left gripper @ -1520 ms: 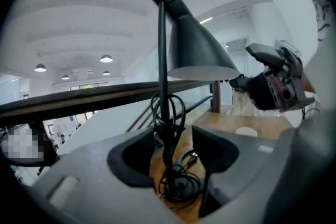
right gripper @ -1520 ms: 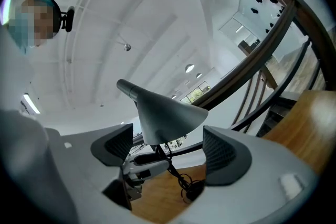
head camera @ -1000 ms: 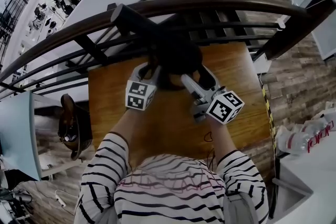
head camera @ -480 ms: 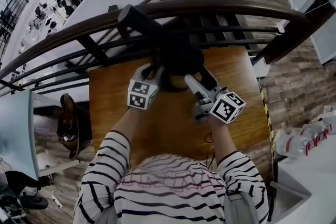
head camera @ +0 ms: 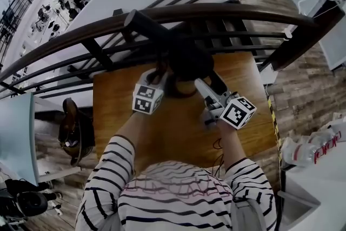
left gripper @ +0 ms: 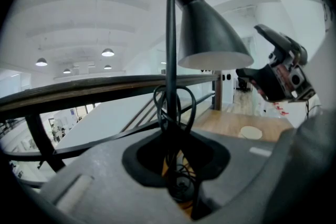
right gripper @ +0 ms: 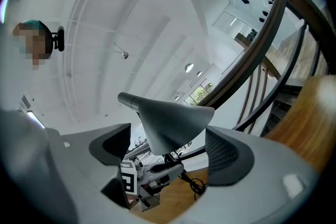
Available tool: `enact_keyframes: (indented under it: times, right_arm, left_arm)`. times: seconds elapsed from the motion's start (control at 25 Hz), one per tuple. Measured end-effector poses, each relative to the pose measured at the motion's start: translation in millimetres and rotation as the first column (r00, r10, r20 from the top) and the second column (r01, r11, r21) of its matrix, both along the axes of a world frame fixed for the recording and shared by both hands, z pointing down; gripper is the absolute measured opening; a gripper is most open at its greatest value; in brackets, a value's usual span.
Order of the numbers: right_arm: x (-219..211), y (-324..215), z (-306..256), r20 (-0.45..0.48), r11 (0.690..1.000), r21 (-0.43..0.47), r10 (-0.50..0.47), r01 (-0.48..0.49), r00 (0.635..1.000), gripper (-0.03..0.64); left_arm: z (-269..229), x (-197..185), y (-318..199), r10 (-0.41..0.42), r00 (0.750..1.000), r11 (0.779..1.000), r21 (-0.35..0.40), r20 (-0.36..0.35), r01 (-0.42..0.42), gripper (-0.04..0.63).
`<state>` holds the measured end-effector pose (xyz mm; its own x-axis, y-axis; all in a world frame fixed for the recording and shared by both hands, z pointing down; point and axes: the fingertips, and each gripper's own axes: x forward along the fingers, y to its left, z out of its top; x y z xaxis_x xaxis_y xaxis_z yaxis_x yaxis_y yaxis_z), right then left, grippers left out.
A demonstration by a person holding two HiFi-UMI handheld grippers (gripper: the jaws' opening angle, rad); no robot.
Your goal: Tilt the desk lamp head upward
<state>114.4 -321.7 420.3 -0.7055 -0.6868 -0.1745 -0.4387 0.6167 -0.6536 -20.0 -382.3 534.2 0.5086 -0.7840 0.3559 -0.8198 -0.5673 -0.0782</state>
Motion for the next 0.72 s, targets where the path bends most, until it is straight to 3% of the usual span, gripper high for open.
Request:
enact_keyframes:
  times: [0.72]
  right_arm:
    - [34.4,1.1,-54.2,-0.045,0.991,0.105,0.088,-0.083,0.995,0.453]
  left_arm:
    - [1.7,-1.1,2.6,0.000,1.000,1.000,-0.013,-0.001,0.000,0.071]
